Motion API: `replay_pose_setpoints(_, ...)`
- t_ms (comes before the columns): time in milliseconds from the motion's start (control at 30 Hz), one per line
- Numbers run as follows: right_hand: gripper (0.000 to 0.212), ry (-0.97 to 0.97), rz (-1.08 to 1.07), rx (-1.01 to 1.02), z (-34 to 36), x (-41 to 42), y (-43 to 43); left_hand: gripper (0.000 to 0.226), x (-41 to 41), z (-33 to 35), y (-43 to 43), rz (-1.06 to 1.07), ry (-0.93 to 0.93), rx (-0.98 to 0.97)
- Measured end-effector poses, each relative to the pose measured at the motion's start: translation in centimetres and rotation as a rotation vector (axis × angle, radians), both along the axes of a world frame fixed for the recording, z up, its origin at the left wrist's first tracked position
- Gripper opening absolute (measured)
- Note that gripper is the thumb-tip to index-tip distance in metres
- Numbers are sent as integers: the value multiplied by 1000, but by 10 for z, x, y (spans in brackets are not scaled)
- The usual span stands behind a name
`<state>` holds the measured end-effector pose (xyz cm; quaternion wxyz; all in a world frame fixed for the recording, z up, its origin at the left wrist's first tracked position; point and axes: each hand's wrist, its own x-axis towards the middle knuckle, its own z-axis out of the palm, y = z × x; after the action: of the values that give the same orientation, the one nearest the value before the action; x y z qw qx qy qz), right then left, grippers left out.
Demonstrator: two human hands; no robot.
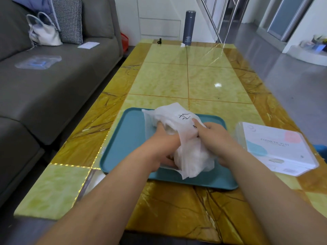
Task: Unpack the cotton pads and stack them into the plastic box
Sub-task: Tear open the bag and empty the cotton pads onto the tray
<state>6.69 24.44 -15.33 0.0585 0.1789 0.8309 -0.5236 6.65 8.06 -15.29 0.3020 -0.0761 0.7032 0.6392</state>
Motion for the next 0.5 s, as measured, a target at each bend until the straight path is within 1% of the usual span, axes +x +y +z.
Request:
replay_pose_setpoints(33, 55, -35, -14, -114, -1, -1, 2, 111, -2, -3, 3, -13, 11, 39)
replay_pose_setpoints(100, 50, -78, 13, -310, 2, 0, 6, 101, -7, -9, 8, -72, 90, 83)
replay_pose_setpoints(133, 45, -71, 37, -389, 2, 0, 8, 96, -10, -11, 11, -112, 144, 81)
replay_pose_setpoints(200, 39, -36, 55, -478, 4, -2, 14, 96, -11, -11, 14, -200, 244, 72)
replay_pose_setpoints(267, 31, 2, 24, -498, 4, 0, 16, 88, -9, -10, 17, -283, 348, 37)
replay_pose_setpoints(333, 26, 69, -27, -478, 3, 2, 15, 66, -7, -15, 20, -309, 447, 4)
replay_pose_setpoints(367, 25, 107, -41, -465, 2, 3, 14, 50, -6, -18, 21, -275, 489, -19)
replay_pose_setpoints(400, 25, 140, -50, -448, 2, 3, 14, 40, -5, -22, 20, -215, 527, -100)
replay_pose_setpoints(467, 24, 206, -81, -423, 6, 3, 15, 29, -4, -22, 18, -98, 604, -277)
replay_pose_setpoints(500, 23, 231, -107, -424, 8, 4, 16, 24, -3, -18, 16, -31, 605, -289)
